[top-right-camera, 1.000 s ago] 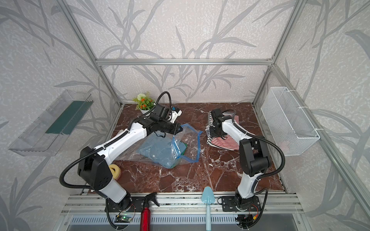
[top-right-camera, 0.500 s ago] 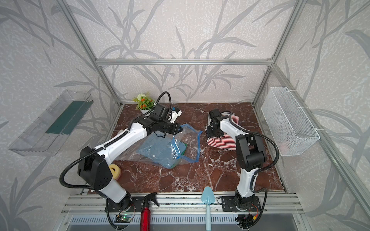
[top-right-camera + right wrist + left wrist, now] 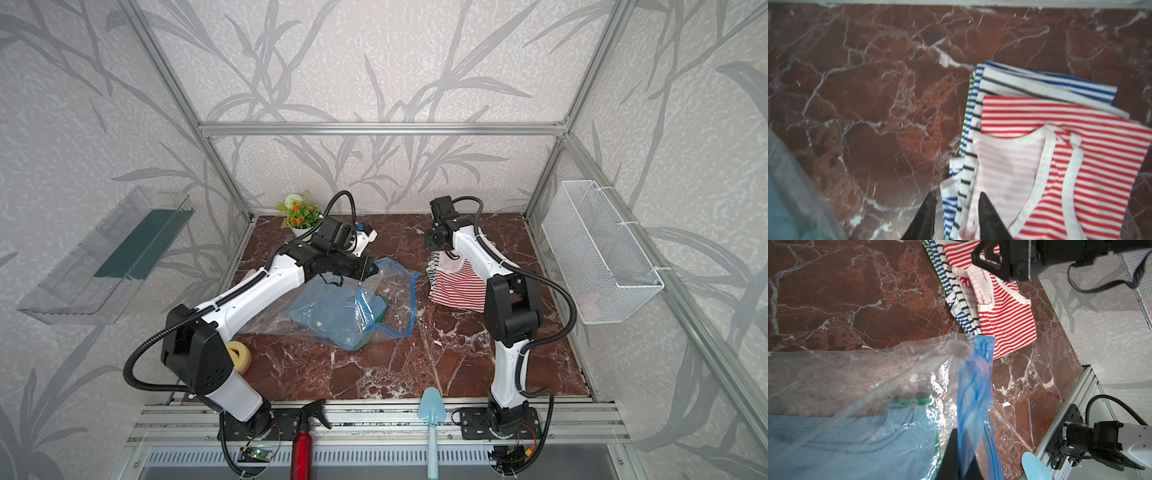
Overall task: Take the tank top out of the vacuum bag
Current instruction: Place the tank top on the tank top.
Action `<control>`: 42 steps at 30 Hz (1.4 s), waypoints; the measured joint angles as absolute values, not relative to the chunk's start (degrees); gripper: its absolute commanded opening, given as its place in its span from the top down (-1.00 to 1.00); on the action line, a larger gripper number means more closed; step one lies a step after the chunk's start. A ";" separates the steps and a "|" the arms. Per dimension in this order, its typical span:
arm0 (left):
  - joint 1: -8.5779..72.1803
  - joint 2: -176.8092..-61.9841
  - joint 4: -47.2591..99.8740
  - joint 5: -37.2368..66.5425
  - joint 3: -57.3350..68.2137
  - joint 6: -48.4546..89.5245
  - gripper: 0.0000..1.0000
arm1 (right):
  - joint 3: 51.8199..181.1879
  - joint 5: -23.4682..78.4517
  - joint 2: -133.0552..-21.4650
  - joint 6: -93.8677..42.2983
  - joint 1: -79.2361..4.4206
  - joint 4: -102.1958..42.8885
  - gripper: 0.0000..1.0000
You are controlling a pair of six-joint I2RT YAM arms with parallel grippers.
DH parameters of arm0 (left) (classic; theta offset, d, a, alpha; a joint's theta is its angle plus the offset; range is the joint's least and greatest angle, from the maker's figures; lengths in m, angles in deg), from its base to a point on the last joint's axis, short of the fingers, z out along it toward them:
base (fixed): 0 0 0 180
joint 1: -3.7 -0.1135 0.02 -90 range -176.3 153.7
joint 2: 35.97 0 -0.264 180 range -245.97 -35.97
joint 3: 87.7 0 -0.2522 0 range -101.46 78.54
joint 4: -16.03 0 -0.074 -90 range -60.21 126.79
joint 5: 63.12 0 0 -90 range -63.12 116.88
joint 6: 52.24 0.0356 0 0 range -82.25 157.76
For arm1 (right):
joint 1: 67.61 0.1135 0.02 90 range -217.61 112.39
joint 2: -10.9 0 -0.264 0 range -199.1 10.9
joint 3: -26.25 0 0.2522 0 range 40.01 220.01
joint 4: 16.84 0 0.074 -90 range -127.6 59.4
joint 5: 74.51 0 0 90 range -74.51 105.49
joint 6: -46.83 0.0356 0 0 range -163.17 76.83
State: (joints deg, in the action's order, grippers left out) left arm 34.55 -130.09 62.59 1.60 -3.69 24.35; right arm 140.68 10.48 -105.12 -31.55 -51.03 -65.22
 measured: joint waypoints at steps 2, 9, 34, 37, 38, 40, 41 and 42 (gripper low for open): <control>34.51 -130.09 62.61 1.67 -3.69 24.59 1.00 | 143.63 8.66 -108.86 -32.06 -51.05 -64.43 0.36; 34.49 -130.09 62.59 1.65 -3.69 24.76 1.00 | 156.41 6.43 -121.89 -32.40 -51.93 -65.98 0.41; 34.27 -131.23 62.59 0.40 -3.71 24.74 1.00 | 167.95 5.91 -132.25 -32.23 -54.77 -71.95 0.51; 34.23 -131.23 62.59 0.31 -3.71 24.74 1.00 | 172.28 6.02 -134.54 -32.23 -54.88 -74.59 0.64; 34.18 -131.23 62.59 0.31 -3.71 24.72 1.00 | 173.75 6.04 -135.29 -32.19 -54.92 -75.49 0.72; 34.14 -131.23 62.59 0.27 -3.71 24.74 1.00 | 176.04 6.08 -136.47 -32.21 -54.94 -77.11 0.87; 34.12 -131.23 62.59 0.25 -3.71 24.74 1.00 | 176.94 6.06 -136.88 -32.25 -54.94 -77.89 0.94; 34.07 -131.23 62.59 0.23 -3.71 24.74 1.00 | 177.53 6.04 -137.19 -32.08 -54.94 -78.48 1.00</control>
State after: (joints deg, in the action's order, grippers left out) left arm 34.07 -131.23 62.59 0.23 -3.71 24.74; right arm 177.53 6.04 -137.19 -32.08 -54.94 -78.48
